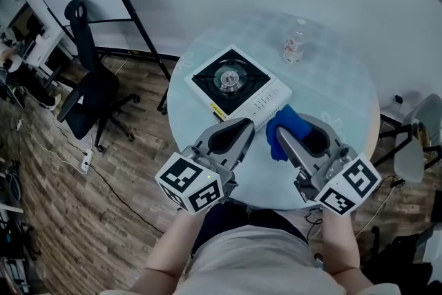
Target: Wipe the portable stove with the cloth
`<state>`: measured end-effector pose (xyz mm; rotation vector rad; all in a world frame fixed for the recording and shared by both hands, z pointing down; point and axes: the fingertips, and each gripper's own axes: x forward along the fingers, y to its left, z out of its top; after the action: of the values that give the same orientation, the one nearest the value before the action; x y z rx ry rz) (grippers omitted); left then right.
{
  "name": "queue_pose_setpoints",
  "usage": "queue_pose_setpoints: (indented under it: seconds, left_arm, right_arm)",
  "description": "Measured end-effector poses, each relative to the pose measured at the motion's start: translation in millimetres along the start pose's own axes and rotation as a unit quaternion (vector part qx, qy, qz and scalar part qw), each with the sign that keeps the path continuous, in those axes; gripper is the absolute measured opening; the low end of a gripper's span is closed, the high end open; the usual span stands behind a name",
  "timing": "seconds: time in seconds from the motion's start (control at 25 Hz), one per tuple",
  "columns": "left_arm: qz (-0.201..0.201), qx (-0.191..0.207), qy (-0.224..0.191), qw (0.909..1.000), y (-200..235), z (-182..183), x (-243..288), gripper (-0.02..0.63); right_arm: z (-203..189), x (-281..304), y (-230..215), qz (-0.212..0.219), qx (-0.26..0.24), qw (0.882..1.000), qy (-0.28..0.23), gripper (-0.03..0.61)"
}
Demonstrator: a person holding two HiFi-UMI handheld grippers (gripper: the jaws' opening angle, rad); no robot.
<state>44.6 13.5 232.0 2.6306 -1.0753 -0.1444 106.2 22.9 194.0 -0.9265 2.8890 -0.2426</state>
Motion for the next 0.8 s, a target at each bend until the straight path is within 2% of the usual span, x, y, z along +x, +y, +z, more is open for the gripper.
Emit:
queue_pose_setpoints:
  seconds: [0.16,0.36,0.8]
  left_arm:
    - [0.001,-0.02,0.001,0.9998,-6,-10,-3,0.038]
    - [0.029,-0.016,0.002,0.9994,-11,-21,-10,0.025]
    - [0.048,-0.044,0.007,0.9979,-13,-50,-27,0.021]
  right_arm:
    - [-10,-12,4,0.002,0.005,1.0,0.005,0.121]
    - [-20,-26,3,0.0,0.007,1.0,0.006,0.121]
    - [-51,-34,5,-0.003,0.022,0.999,0.042,0.121]
